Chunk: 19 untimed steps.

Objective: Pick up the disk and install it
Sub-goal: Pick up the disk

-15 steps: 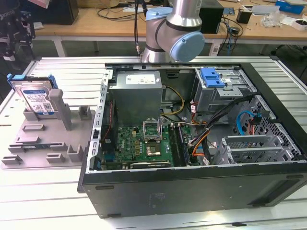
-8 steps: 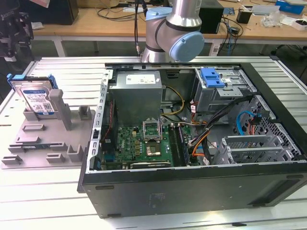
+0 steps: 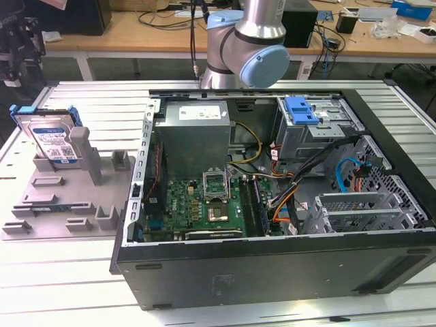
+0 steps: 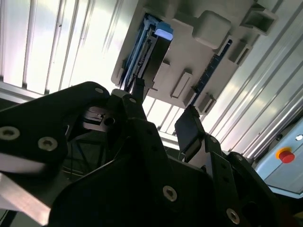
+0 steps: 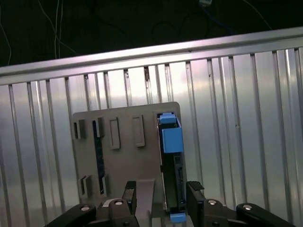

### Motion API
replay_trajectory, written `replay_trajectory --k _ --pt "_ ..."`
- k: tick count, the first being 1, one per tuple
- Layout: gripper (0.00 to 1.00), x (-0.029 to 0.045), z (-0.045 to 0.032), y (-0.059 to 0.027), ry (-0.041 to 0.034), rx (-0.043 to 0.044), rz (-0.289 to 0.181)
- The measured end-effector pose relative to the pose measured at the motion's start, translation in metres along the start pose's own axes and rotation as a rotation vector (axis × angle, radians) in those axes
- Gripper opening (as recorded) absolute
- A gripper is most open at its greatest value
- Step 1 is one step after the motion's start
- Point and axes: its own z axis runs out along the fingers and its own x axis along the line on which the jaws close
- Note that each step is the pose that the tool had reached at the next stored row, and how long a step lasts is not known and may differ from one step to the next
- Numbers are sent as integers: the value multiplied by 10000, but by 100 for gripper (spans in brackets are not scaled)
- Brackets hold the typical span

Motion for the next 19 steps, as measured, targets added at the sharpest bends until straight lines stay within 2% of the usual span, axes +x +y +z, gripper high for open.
replay_trajectory --k 5,9,12,15,19 --pt "54 -12 43 22 -10 87 -327" --pt "54 -12 74 68 -190 94 -566" --pt "54 -5 88 133 -363 93 -714" --pt "54 -1 98 208 -405 96 -782" --pt "54 -7 124 275 -413 104 -895"
